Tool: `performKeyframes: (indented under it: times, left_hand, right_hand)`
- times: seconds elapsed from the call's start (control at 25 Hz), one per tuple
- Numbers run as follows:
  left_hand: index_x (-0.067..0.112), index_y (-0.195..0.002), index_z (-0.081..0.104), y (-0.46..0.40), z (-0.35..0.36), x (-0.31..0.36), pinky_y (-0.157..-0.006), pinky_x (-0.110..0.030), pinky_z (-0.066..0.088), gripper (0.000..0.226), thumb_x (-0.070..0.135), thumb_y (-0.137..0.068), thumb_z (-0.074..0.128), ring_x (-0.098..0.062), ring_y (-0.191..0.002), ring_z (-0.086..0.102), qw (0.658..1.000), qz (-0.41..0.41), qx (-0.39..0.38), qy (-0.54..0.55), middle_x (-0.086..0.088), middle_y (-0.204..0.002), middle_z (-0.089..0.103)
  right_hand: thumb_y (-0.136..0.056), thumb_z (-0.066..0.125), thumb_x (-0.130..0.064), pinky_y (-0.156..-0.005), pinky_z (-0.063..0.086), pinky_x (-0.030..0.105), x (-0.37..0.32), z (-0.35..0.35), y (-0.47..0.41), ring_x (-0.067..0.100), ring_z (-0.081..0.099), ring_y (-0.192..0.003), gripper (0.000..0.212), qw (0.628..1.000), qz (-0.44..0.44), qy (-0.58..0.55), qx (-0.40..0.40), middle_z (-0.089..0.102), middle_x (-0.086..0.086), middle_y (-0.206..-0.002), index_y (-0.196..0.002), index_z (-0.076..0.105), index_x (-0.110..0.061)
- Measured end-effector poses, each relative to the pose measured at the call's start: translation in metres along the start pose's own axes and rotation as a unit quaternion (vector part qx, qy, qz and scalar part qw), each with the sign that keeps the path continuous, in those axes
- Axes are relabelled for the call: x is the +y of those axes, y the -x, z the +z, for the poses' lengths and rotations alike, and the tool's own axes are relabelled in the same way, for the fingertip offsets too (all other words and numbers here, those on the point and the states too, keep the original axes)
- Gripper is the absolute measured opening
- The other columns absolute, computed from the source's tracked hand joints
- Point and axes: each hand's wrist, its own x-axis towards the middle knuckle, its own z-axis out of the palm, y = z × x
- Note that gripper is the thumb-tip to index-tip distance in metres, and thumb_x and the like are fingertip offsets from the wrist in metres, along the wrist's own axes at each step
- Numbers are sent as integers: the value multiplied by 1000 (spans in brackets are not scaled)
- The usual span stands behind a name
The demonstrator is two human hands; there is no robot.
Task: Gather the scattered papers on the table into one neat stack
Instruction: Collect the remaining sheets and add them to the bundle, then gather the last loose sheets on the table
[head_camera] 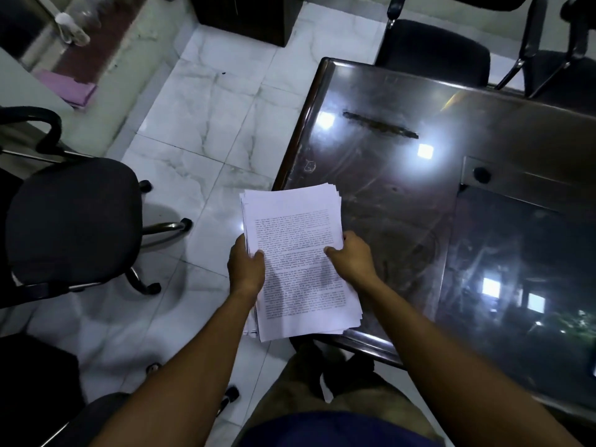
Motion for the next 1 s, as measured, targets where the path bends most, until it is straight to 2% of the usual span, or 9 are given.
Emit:
performKeyframes:
  times: [0.12,0.28,0.36,0.44,0.56,0.68,0.76,0.84,1.0]
  left_hand:
    - [21,-140,51,13,26,8,-98,-38,46,46,6,-96,52,-27,-119,50,998,29,23,-55,-10,-131,48]
    - [22,-146,48,30,59,24,-102,-34,47,57,-1,-94,51,-28,-119,54,999,15,25,-39,-7,-143,39]
    - [30,-146,45,36,83,31,-107,-41,48,64,-1,-90,48,-24,-121,55,999,31,-14,-35,-4,-145,46]
    - [34,-138,47,42,113,41,-105,-44,52,63,-2,-86,46,-23,-118,59,997,36,-55,-29,-1,-136,57]
    - [28,-133,51,67,156,68,-95,-34,53,58,-6,-87,45,-21,-111,63,993,41,-110,-16,1,-124,64]
    - [21,-129,53,94,219,100,-89,-31,50,49,-5,-88,48,-23,-107,65,987,47,-153,-26,1,-115,66]
    - [21,-130,54,109,266,119,-94,-37,53,52,-4,-86,49,-24,-107,65,985,61,-158,-30,1,-116,67]
    - [21,-136,53,125,309,137,-99,-39,53,57,-5,-85,48,-23,-107,64,984,72,-159,-26,3,-118,65]
    - [19,-143,47,153,366,162,-99,-42,52,55,4,-90,53,-25,-111,62,987,67,-146,-20,1,-124,62]
  right_hand:
    - [-96,66,-23,-87,55,36,22,-8,4,27,65,-109,34,999,-1,-24,25,64,9,-127,-125,57,-9]
    - [-97,65,-18,-92,57,39,53,-28,6,24,65,-107,30,997,6,-65,44,64,4,-122,-126,58,-13]
    - [-98,62,-14,-91,58,39,73,-48,4,24,65,-105,28,995,9,-85,58,65,5,-122,-126,58,-13]
    - [-98,58,-8,-88,57,38,95,-73,4,23,64,-102,28,991,19,-112,76,66,8,-121,-125,58,-11]
    - [-97,58,-8,-94,56,42,132,-123,4,24,63,-108,36,984,23,-147,100,64,4,-126,-133,56,-12]
    - [-98,62,-14,-98,51,36,183,-188,6,18,58,-113,47,976,13,-188,111,58,-7,-127,-143,50,-17]
    - [-97,64,-15,-101,49,36,223,-229,7,16,57,-116,52,974,5,-202,103,59,-9,-131,-146,48,-21]
    - [-95,65,-17,-104,50,41,259,-265,4,19,60,-119,54,973,4,-214,88,61,-5,-136,-146,49,-22]
    - [-95,64,-19,-97,49,36,302,-318,-14,19,61,-119,49,980,0,-199,27,62,-5,-133,-142,53,-20]
